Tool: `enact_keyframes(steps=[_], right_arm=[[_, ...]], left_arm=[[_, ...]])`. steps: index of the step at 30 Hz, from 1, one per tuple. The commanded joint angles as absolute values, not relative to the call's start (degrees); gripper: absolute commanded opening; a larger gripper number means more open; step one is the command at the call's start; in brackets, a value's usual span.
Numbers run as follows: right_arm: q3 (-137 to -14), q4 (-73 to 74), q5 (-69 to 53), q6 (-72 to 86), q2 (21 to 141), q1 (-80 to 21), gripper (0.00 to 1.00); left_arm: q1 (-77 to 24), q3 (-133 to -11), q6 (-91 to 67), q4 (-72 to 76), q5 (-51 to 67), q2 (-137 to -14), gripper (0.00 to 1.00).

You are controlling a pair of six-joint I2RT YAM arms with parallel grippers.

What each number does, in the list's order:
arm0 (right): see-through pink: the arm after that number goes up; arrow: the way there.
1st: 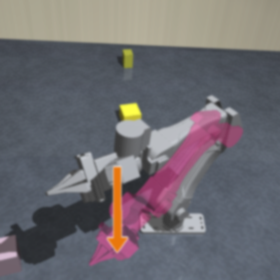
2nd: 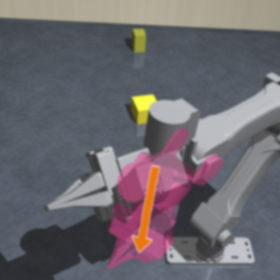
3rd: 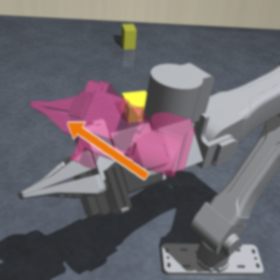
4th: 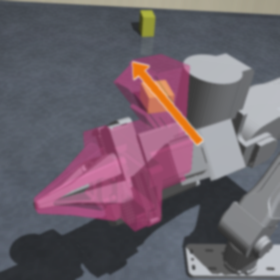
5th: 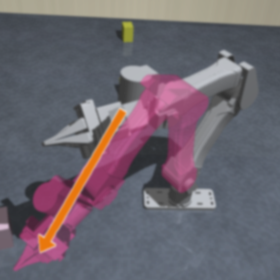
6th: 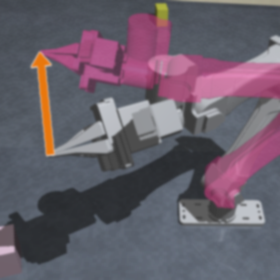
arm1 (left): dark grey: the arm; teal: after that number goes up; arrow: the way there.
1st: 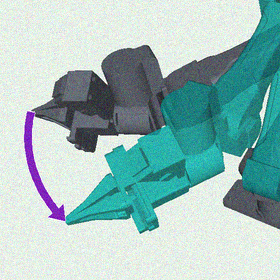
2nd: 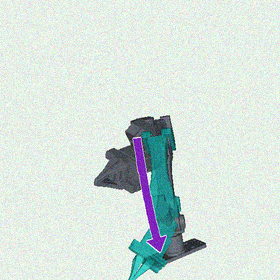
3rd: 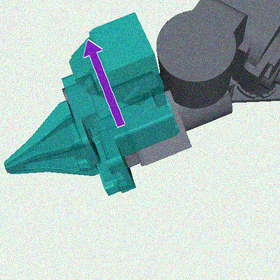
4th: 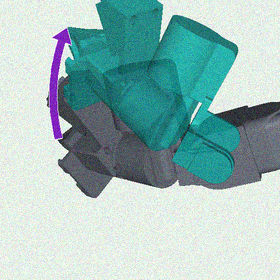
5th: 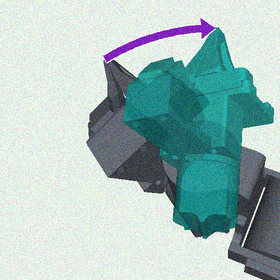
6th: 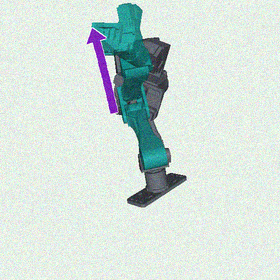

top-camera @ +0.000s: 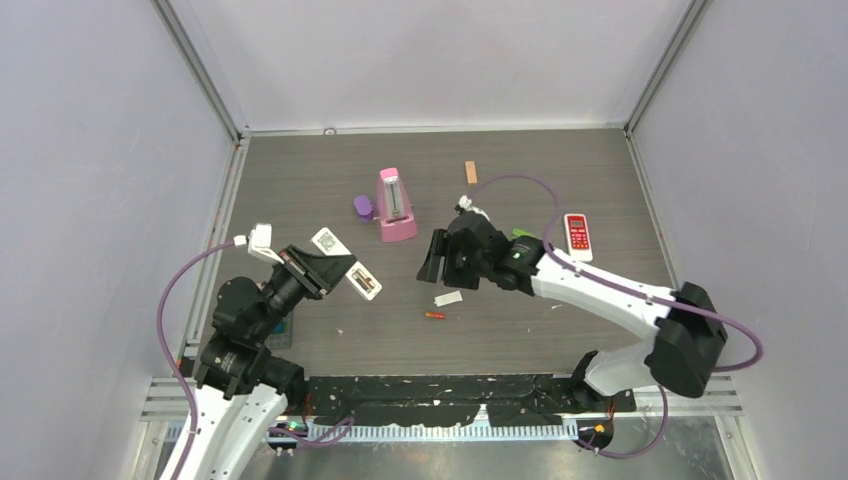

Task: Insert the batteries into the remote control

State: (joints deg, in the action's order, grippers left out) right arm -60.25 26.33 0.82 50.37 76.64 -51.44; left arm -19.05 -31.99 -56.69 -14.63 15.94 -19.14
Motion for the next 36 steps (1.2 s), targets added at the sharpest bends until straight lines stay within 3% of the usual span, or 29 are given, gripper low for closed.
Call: enact_keyframes(steps=[1, 5, 9, 16, 28, 36], right_arm=[[-58.33, 24.75, 1.25, 66.1, 80.56, -50.82, 0.69], [-57.88, 22.05, 1.97, 63.52, 84.69, -50.8, 0.64], [-62.6, 21.82, 3.34, 41.05, 89.07, -50.72, 0.62], [-60.61, 22.91, -13.84, 9.64, 92.49, -50.76, 0.62], [-62.59, 28.16, -10.86, -5.82, 98.25, -51.67, 0.6], [-63.43, 28.42, -10.8, -10.57, 100.79, -54.15, 0.52]], left_arm=[[-18.98, -31.95, -55.68, -15.84, 12.65, -18.08, 0.0], [-18.98, -31.71, -55.59, -16.15, 12.48, -17.3, 0.0], [-18.98, -32.13, -54.83, -16.51, 12.97, -16.98, 0.0], [-18.92, -33.74, -54.8, -19.53, 11.88, -19.0, 0.0], [-16.88, -33.91, -54.74, -18.76, 14.84, -23.16, 0.0], [-12.5, -33.19, -55.77, -15.65, 19.91, -25.41, 0.0]])
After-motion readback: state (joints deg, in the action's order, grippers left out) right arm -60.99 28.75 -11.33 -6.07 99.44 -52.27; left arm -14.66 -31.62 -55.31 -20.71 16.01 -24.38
